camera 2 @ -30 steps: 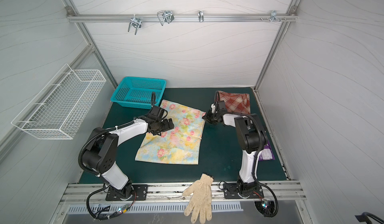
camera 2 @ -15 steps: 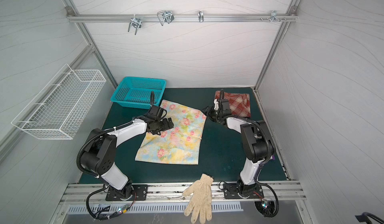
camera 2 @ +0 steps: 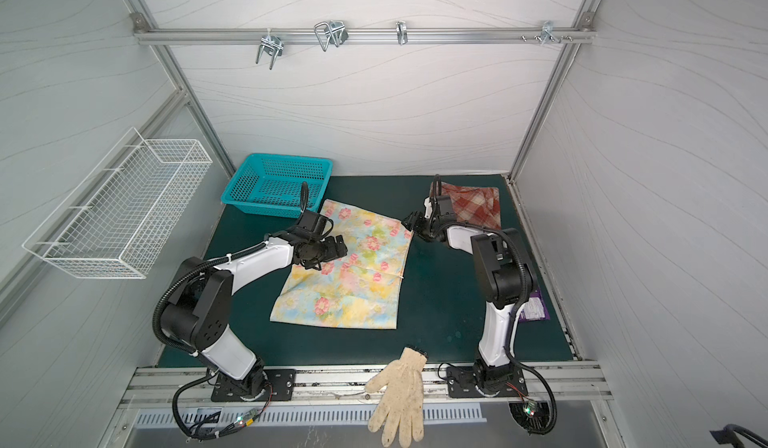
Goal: Fold and stack the skirts
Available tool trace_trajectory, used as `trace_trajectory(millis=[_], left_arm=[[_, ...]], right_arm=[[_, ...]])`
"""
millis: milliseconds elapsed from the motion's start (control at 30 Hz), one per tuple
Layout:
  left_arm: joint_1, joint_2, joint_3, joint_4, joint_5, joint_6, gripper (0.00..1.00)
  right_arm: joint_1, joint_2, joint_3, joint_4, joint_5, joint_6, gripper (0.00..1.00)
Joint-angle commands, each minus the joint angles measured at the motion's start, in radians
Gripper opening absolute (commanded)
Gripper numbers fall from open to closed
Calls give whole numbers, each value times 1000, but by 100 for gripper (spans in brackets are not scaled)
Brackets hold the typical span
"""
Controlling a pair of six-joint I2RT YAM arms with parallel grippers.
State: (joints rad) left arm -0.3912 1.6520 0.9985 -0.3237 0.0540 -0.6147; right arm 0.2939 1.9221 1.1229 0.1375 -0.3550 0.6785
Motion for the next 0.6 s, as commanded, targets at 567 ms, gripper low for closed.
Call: trace_trajectory(millis=[567], left_arm=[[5,0,37,-3,2,6,97]], right_arm=[[3,85,41,28,-18,15,50]])
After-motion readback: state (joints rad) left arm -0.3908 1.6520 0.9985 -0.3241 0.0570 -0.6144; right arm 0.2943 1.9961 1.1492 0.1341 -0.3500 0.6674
